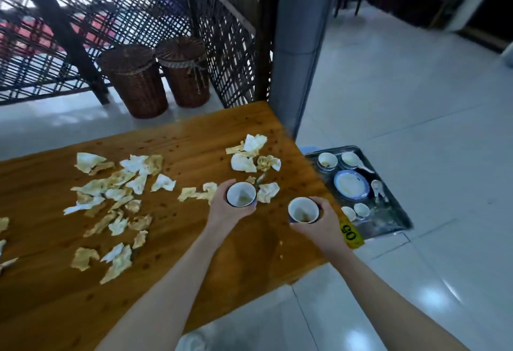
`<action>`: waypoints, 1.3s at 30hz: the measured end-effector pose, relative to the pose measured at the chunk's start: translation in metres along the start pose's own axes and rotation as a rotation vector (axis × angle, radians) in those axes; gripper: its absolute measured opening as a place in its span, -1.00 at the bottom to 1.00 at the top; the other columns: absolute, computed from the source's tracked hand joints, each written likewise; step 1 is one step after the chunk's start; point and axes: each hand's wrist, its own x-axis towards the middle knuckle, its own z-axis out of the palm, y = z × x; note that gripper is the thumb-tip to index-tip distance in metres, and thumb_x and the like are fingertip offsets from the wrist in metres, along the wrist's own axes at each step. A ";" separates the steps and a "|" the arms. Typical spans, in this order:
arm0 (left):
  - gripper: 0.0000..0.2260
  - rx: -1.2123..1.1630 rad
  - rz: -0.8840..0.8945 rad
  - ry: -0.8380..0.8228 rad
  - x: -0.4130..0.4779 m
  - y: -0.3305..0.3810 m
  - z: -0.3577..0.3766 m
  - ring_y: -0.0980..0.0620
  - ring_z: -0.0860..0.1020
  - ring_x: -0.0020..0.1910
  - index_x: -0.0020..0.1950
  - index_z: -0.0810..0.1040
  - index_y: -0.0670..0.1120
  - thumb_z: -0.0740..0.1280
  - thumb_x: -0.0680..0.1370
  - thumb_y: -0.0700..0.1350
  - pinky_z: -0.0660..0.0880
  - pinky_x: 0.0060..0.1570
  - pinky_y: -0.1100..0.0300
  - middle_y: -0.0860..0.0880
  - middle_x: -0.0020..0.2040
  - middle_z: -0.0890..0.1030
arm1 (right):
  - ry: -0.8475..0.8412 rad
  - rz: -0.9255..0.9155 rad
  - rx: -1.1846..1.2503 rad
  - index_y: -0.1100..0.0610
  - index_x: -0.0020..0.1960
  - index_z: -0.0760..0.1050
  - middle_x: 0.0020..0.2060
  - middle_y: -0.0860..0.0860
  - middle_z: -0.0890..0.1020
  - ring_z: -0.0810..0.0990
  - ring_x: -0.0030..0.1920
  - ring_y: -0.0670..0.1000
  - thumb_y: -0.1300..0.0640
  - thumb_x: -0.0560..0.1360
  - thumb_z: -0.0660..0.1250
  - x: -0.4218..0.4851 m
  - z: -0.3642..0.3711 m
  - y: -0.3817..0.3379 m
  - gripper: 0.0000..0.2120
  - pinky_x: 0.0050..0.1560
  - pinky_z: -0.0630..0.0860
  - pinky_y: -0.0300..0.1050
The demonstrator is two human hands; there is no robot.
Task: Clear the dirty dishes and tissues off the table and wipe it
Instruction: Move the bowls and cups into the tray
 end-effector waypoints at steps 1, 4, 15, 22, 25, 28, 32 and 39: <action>-0.41 -0.002 0.009 -0.008 -0.003 0.003 0.011 0.20 0.47 0.02 0.21 0.46 0.08 0.63 0.27 -0.13 0.41 -0.08 0.38 0.26 0.05 0.46 | 0.013 0.017 0.012 -0.05 0.17 0.38 -0.03 -0.21 0.49 0.50 -0.04 -0.19 0.13 0.17 0.63 -0.001 -0.011 0.005 -0.32 -0.18 0.41 -0.40; -0.42 0.002 0.025 -0.025 -0.010 0.010 0.041 0.19 0.47 0.02 0.17 0.47 0.10 0.64 0.25 -0.12 0.42 -0.07 0.34 0.29 0.03 0.47 | 0.045 0.068 0.049 -0.06 0.16 0.39 -0.03 -0.19 0.50 0.51 -0.06 -0.17 0.16 0.16 0.63 -0.006 -0.041 0.020 -0.33 -0.18 0.45 -0.36; -0.43 0.080 0.051 -0.135 0.007 0.018 0.124 0.12 0.45 0.12 0.18 0.47 0.08 0.63 0.27 -0.09 0.44 0.00 0.34 0.17 0.10 0.47 | 0.128 0.142 0.066 0.07 0.19 0.40 0.00 -0.04 0.53 0.53 -0.01 -0.02 0.22 0.16 0.62 0.016 -0.102 0.061 -0.33 -0.03 0.52 -0.17; -0.39 0.052 0.031 -0.228 0.074 0.043 0.195 0.10 0.46 0.11 0.26 0.47 -0.01 0.62 0.27 -0.18 0.44 0.07 0.24 0.09 0.12 0.49 | 0.218 0.255 0.074 0.06 0.18 0.41 0.05 0.01 0.54 0.54 0.06 0.04 0.23 0.17 0.62 0.076 -0.143 0.078 -0.34 0.08 0.53 -0.01; -0.40 0.052 0.056 -0.264 0.101 0.052 0.230 0.10 0.48 0.11 0.23 0.48 0.01 0.63 0.26 -0.19 0.45 0.14 0.20 0.08 0.13 0.52 | 0.258 0.302 0.078 0.06 0.20 0.42 0.06 -0.02 0.55 0.54 0.03 -0.01 0.22 0.17 0.61 0.106 -0.169 0.081 -0.33 0.01 0.51 -0.10; -0.39 0.040 0.025 -0.323 0.121 0.058 0.260 0.12 0.51 0.08 0.20 0.48 0.07 0.64 0.23 -0.18 0.47 0.10 0.23 0.15 0.09 0.53 | 0.315 0.319 0.121 0.04 0.17 0.43 -0.01 -0.10 0.54 0.54 -0.06 -0.12 0.22 0.17 0.62 0.126 -0.189 0.085 -0.35 -0.15 0.45 -0.28; -0.39 0.024 -0.038 -0.399 0.137 0.061 0.290 0.21 0.51 0.05 0.11 0.47 0.22 0.65 0.20 -0.15 0.47 0.02 0.30 0.22 0.05 0.53 | 0.348 0.366 0.173 -0.02 0.12 0.41 -0.06 -0.16 0.51 0.54 -0.07 -0.13 0.23 0.16 0.63 0.137 -0.205 0.100 -0.36 -0.17 0.45 -0.30; -0.39 0.055 -0.098 -0.386 0.153 0.062 0.320 0.16 0.50 0.07 0.14 0.47 0.16 0.64 0.22 -0.19 0.45 0.02 0.29 0.20 0.05 0.52 | 0.315 0.402 0.165 0.00 0.15 0.41 -0.03 -0.10 0.52 0.56 -0.06 -0.05 0.24 0.16 0.63 0.175 -0.239 0.125 -0.35 -0.14 0.52 -0.21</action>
